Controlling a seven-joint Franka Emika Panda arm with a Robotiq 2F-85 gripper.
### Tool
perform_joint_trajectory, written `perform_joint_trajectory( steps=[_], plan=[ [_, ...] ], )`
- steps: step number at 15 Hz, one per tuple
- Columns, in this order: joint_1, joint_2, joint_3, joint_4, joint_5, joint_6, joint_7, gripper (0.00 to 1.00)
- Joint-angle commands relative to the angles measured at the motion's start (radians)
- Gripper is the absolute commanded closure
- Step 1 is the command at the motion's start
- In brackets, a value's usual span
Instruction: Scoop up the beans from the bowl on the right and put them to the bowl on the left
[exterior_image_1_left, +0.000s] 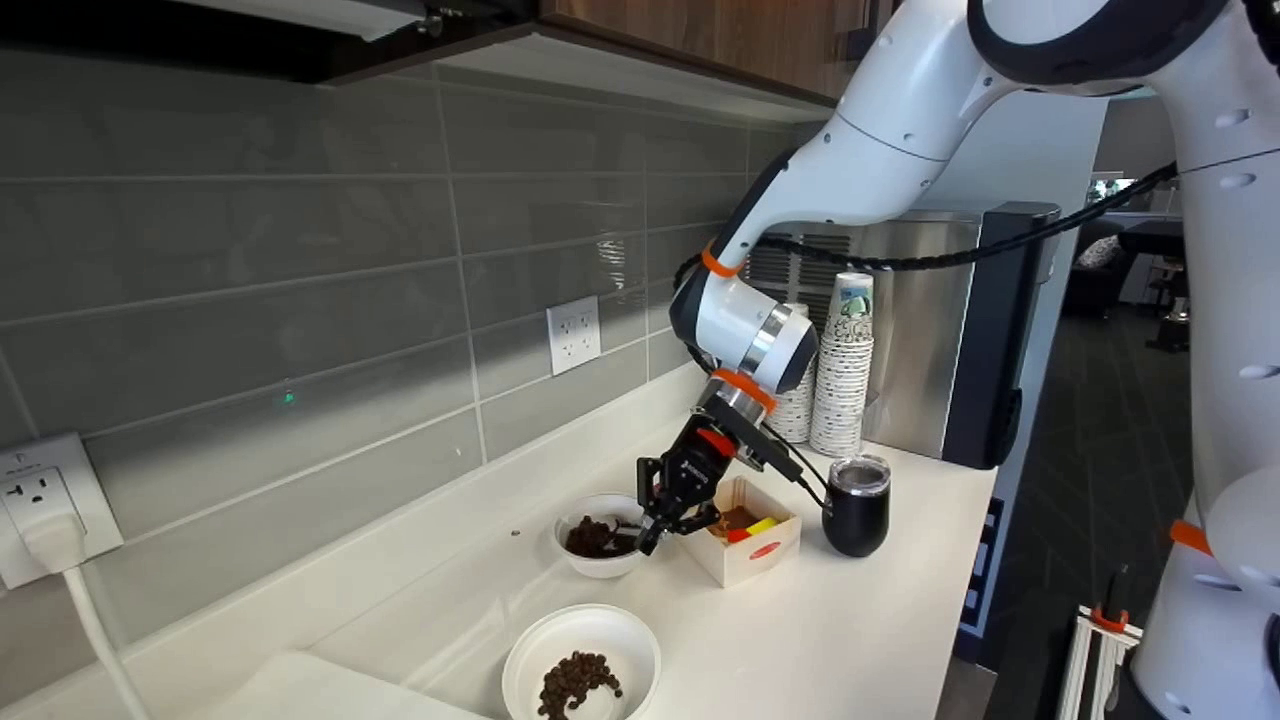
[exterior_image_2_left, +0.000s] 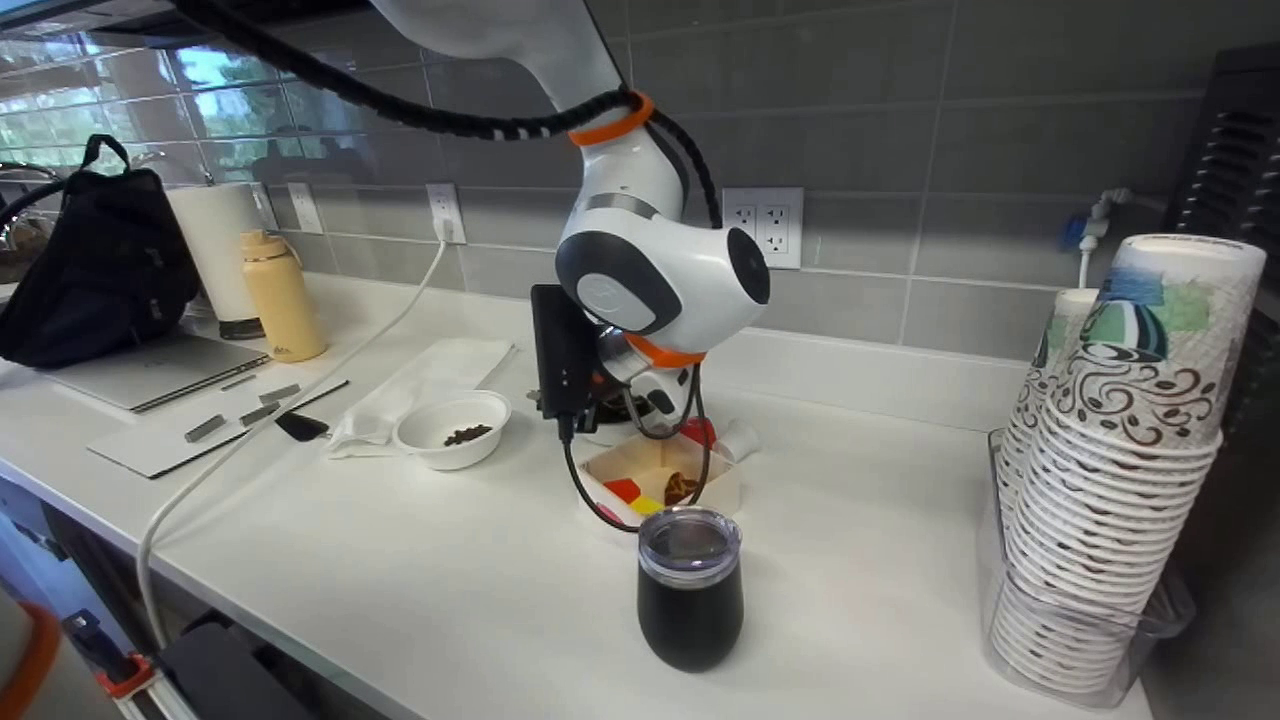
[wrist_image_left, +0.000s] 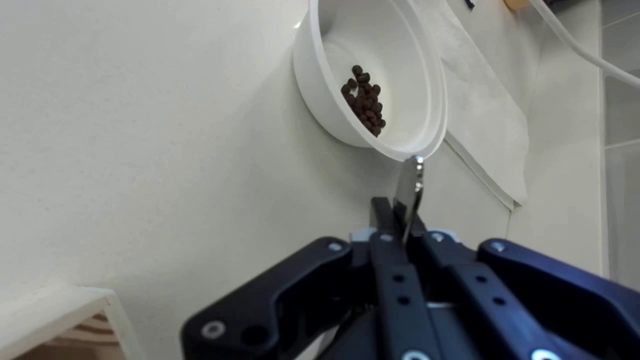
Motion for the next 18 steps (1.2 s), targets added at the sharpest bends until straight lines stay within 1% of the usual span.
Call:
perform_joint_trajectory(
  steps=[1,4,10,18],
  plan=[
    [-0.023,0.015,-0.019,0.002,0.054,-0.057,-0.093,0.99],
    [-0.038,0.033,-0.032,0.001,0.081,-0.093,-0.157,0.99],
    [-0.066,0.051,-0.060,0.000,0.098,-0.185,-0.261,0.99],
    [-0.084,0.005,-0.105,-0.030,0.055,-0.311,-0.357,0.99]
  ],
)
